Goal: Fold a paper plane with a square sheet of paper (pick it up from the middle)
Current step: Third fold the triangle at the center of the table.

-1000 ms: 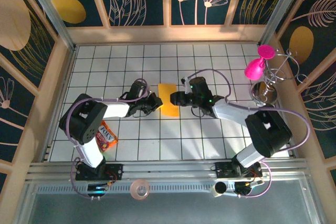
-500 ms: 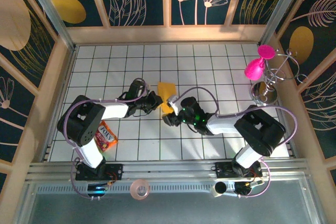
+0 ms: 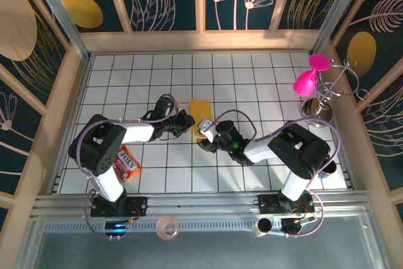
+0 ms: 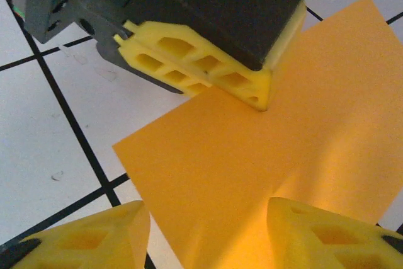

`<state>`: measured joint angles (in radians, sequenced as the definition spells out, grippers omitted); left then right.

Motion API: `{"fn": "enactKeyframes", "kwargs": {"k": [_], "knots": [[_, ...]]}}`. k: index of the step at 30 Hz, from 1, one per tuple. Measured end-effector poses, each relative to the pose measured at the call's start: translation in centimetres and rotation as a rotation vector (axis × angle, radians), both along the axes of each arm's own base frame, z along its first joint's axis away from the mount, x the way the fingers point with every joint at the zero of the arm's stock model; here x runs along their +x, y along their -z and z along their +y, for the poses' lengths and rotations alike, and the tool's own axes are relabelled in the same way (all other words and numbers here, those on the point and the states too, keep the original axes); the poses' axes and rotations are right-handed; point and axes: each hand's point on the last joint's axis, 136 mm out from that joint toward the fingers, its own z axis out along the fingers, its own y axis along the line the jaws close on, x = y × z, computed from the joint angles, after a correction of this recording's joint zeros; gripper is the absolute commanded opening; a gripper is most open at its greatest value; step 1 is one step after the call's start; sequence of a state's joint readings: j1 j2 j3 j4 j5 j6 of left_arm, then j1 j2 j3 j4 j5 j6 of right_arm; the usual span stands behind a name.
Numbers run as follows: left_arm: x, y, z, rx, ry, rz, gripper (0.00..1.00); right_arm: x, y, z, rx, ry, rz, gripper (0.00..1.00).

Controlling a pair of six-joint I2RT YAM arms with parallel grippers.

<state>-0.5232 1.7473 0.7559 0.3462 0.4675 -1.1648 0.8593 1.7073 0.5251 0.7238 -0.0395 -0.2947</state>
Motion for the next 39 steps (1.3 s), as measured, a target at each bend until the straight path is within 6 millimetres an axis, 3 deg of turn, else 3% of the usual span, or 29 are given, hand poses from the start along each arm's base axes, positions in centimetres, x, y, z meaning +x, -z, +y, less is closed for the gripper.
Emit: {"fn": "enactKeyframes", "kwargs": {"k": [5,9,15,23,29,33,39], "knots": [[-0.1,0.2,0.1,0.006,0.000,0.009,0.01,0.4,-0.7,0.1,-0.003,-0.003,-0.053,0.44],[-0.2,0.2,0.1,0.008,0.000,0.012,0.01,0.4,-1.3,0.2,0.015,-0.006,-0.076,0.34],[-0.1,0.2,0.1,0.009,0.003,0.009,0.01,0.3,-2.2,0.4,0.043,-0.012,-0.094,0.31],[-0.1,0.2,0.1,0.011,0.005,0.008,0.04,-0.1,-2.4,0.8,0.059,-0.042,-0.087,0.08],[-0.2,0.3,0.2,0.020,0.007,0.009,0.17,-0.6,-2.3,1.1,0.066,-0.067,-0.065,0.00],[0.1,-0.9,1.2,0.036,-0.004,-0.018,0.27,-1.3,-2.1,1.1,0.077,-0.084,-0.016,0.00],[2.1,-3.4,4.4,0.110,-0.067,-0.108,0.32,-2.7,-3.1,1.2,0.145,-0.109,0.103,0.00]]}}
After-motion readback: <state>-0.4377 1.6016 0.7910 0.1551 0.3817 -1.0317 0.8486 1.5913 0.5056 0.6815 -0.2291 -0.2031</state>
